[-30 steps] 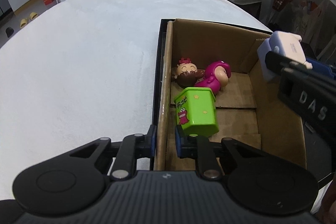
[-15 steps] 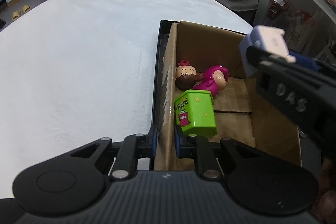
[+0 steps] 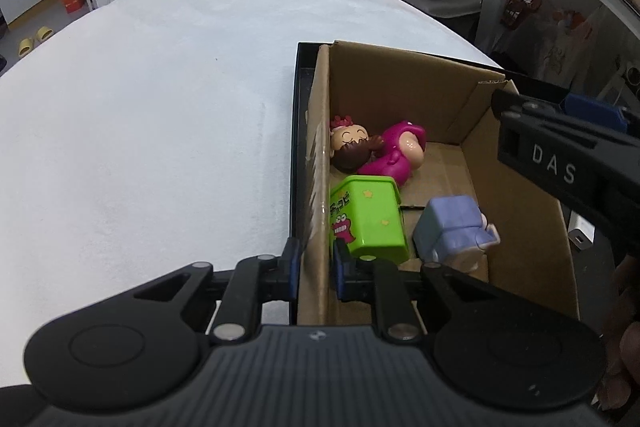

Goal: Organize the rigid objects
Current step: 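Carry the power adapter with the right gripper into the box and release, then move the right gripper to the white USB charger cube and grasp it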

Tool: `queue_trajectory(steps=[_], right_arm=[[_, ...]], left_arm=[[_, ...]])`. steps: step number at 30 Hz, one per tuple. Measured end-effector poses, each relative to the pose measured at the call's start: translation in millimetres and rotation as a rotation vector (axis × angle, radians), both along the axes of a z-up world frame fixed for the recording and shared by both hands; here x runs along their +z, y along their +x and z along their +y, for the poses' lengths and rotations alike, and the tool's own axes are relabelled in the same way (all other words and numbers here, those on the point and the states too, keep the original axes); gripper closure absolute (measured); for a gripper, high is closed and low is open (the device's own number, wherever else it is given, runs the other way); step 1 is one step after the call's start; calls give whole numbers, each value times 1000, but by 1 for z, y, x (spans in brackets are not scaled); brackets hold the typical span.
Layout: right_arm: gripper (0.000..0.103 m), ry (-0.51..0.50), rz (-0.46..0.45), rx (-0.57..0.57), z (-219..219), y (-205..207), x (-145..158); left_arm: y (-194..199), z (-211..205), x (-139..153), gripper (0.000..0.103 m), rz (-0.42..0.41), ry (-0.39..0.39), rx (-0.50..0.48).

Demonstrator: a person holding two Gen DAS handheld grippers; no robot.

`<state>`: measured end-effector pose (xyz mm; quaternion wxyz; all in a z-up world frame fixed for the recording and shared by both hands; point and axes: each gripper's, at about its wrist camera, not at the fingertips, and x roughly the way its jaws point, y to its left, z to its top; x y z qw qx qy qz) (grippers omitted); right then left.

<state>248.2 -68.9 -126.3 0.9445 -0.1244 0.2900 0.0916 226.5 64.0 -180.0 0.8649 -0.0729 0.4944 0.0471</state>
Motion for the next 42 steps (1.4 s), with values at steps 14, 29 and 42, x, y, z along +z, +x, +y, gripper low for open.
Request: queue_trajectory(steps=[14,29,42], right_arm=[[34,122,55,-154,-36,-3,-6],[17,134,102,-303,-70,5,-19],[17,196,203,-476,-125,20,-51]], left_arm=[[2,-11,8,77,32,29,-9],[12,-28,17,62,46,116,11],[24,-44,10,60,91,169,31]])
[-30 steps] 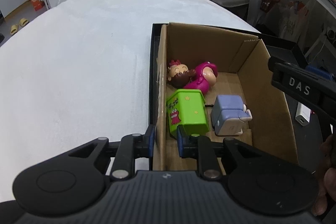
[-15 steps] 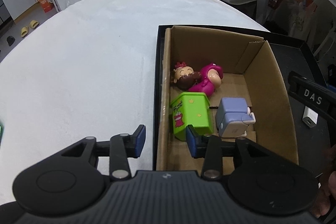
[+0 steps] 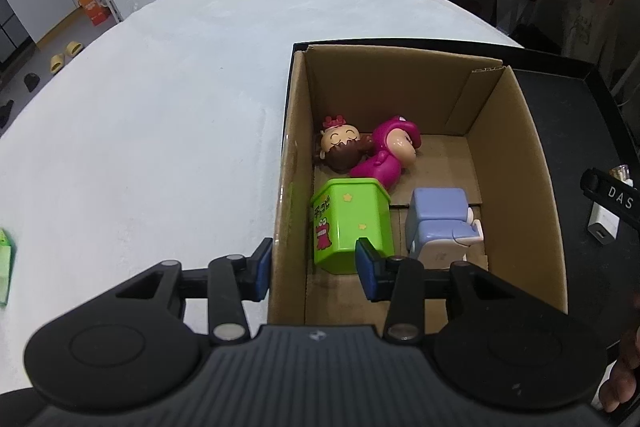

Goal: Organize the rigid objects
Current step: 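Move the right gripper to the white USB charger cube and grasp it, then carry the USB charger with the right gripper into the box and release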

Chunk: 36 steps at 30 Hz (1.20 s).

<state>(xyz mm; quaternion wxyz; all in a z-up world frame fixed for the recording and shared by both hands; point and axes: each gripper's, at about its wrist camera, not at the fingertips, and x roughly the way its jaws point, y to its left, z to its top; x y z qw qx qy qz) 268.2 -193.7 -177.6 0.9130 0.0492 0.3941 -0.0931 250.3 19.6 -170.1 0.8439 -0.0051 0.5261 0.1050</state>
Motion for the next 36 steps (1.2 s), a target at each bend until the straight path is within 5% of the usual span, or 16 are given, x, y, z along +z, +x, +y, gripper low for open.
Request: queue_trajectory(steps=[13,16,19,36], right_arm=[[18,79,125,-40,-22,12,-33],[35,96,158,-48,-26,15,-42],[63,71,145,-60,-28,12,-42],[66,169,29,0,-37,-3,-20]], left_arm=[[5,-18,-4,48,22,83,18],[5,-20,-4,47,22,94,25],[4,-21,-4,46,23,97,28],[-5,-14,2,46,1,67,10]])
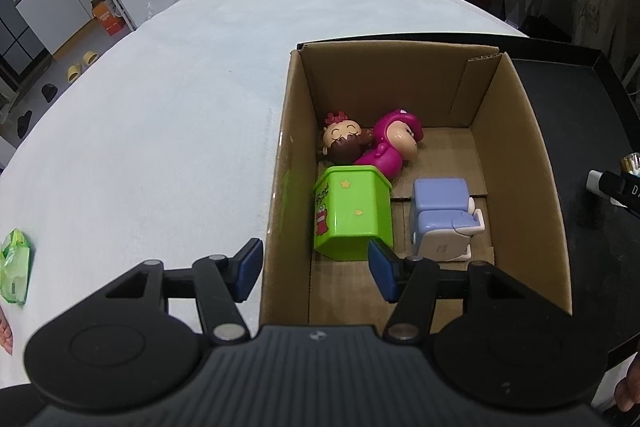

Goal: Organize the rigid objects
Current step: 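Carry the USB charger with the right gripper into the box and release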

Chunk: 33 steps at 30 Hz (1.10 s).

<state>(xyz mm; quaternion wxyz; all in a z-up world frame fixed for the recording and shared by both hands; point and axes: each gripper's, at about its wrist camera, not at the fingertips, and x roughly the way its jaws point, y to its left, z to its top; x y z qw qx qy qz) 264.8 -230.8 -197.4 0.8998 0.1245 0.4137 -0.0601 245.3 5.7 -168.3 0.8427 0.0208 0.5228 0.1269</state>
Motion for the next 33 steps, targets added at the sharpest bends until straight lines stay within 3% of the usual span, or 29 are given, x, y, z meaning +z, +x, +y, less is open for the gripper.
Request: queue_trajectory(steps=[23,33], right_arm=[[66,-59,-152,108,34,-12,41],[66,-65,-214,172,51,-23,61]], left_arm=[[-15,37,-6,46,-26,-97,31],[-22,40,-3,47,-61,-102,10]])
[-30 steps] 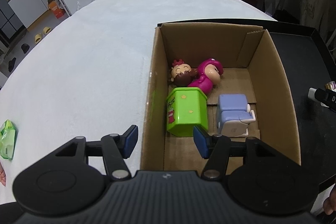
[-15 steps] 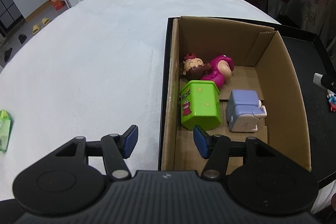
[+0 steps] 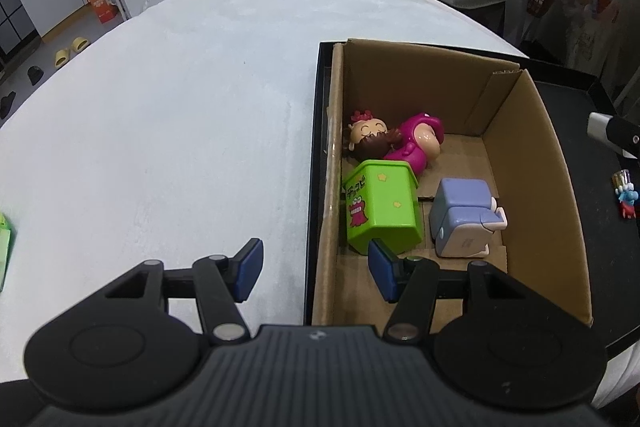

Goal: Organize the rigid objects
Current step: 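Carry the USB charger with the right gripper into the box and release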

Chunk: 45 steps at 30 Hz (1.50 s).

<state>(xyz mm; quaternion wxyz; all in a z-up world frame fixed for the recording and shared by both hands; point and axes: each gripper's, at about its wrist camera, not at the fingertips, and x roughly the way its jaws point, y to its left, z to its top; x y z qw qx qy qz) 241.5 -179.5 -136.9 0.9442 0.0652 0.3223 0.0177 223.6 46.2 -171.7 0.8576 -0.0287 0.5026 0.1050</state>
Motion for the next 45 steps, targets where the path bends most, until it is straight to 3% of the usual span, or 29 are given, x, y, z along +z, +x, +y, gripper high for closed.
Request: queue_trajectory(steps=[10,12,14,18,40,43,45], right_arm=[[66,-41,-91,103,36,-14,18],[66,-54,-114,123,43,-16,23],[66,-70,-131,146,50,-18,25],[65,-72,-119,179,58,-19,24],[65,-100,2,276,88,-11,-1],[62,-91,-1,267,85,-11,3],[55,-74,-11,257,81,-12,7]], left_arm=[[-4,8,2,53,-23,-32,-14],[-4,9,1,61,-25,-41,-11],[-3,11,0,76,-18,-58,-7],[-4,11,-1,87,-27,-77,-18],[-1,18,-5,92,-29,-121,-31],[-1,17,-5,91,-28,-116,-30],[-1,13,-3,91,-33,-99,-38]])
